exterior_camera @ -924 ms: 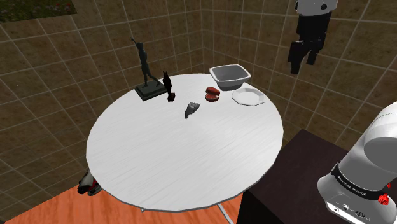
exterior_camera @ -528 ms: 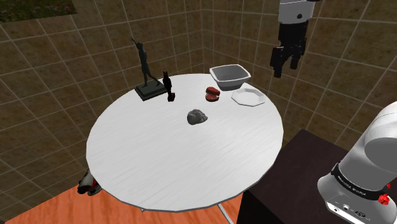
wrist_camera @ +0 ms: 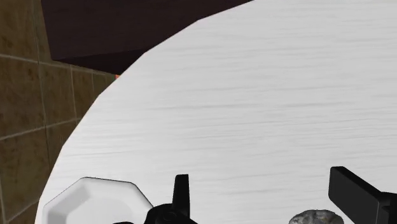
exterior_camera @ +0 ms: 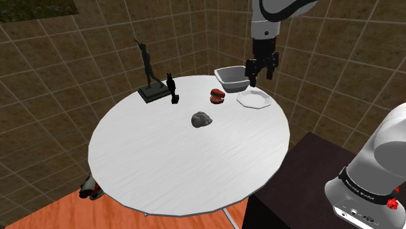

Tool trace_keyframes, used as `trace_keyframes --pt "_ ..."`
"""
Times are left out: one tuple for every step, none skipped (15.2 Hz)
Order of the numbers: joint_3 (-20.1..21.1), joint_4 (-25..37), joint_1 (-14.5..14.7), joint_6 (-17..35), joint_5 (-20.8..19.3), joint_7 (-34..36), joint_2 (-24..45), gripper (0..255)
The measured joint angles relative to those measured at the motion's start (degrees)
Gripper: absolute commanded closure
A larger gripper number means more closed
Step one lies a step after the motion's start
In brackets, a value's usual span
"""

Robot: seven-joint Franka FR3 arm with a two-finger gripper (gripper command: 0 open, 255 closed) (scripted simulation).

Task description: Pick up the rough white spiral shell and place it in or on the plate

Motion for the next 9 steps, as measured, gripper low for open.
trace_keyframes --pt "0.2 0.8 0.2 1.0 0.4 0.2 1.9 0" --pt "0.3 1.8 0.3 1.9 0.8 0.3 3.9 0" --pt "0.8 3.4 0.6 2.6 1.2 1.0 6.2 0" --pt "0.8 4.5 0.7 3.5 1.5 1.0 8.2 0" --pt "0.9 6.0 0.8 4.1 1.8 1.1 10.4 0" --pt "1.2 7.7 1.0 4.6 2.1 1.4 12.6 0" --pt "1.4 8.5 1.2 5.5 2.5 1.7 14.5 0" --pt "1.6 10.4 1.4 5.7 2.8 2.0 16.6 0" --pt "1.8 12.8 1.5 5.7 3.0 2.3 19.0 0"
